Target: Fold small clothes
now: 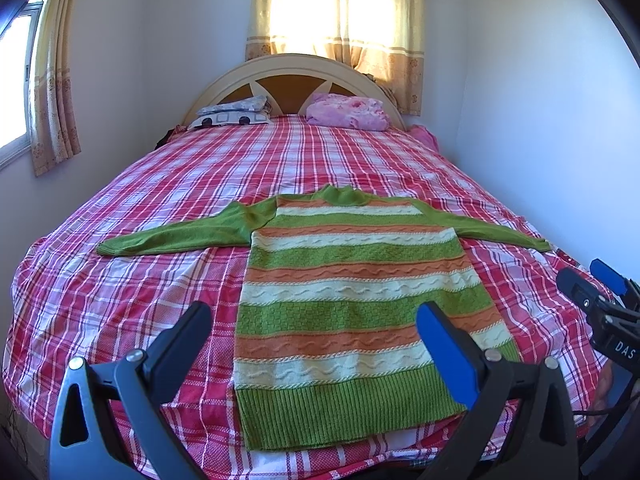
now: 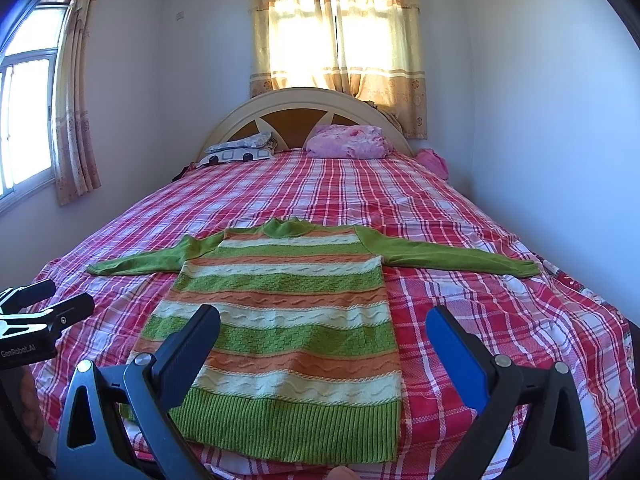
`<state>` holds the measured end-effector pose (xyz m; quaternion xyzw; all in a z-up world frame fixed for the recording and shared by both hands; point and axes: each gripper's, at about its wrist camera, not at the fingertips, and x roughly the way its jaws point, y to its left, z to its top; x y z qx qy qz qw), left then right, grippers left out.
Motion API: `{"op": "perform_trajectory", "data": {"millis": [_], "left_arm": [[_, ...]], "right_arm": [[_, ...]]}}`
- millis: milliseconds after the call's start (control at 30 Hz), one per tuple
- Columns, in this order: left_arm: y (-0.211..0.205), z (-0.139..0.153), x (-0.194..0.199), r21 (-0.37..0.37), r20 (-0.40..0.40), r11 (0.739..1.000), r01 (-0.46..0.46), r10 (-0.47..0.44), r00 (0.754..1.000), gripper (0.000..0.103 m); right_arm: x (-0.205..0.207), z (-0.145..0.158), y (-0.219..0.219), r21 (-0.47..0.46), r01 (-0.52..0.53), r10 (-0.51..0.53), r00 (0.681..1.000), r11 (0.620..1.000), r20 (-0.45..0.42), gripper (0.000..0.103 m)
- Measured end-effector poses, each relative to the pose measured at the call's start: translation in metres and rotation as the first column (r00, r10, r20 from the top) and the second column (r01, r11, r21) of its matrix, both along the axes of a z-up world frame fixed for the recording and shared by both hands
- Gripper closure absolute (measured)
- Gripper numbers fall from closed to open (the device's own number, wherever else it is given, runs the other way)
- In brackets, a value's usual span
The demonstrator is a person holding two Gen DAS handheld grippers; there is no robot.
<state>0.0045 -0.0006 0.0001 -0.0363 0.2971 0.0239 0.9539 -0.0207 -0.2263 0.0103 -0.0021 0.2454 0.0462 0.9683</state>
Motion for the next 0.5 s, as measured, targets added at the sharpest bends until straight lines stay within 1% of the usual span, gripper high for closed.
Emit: {"op": "perform_trajectory", "data": {"millis": [167,267,400,500], "left_arm": [[-0.001,-0.003,0.006,0.023,-0.003,1.0,0.009,-0.009,1.0,0.0],[0.002,-0.004,0.015,0.055,0.007,0.998,-0.003,0.003,1.0,0.0],[0.004,-0.005,0.034,0.087,0.003,0.996,0.013,-0.013,1.0,0.0],[0.001,0.0,0.049,0.107,0.01,0.994,0.035,-0.037,0.999,0.0]], "right_arm": [[0.009,-0.006,-0.006,-0.01,0.018,-0.018,1.0,1.0,-0.009,0.001],[0.019,-0.012,-0.013,-0.022,0.04,-0.041,0.999,0.999,-0.017,0.001],[0.036,-0.017,-0.023,-0.046,0.077,-0.078,0.997,0.996,-0.026,0.001],[0.048,-0.018,-0.032,-0.062,0.088,-0.09,0.995,0.994,-0.031,0.001]]}}
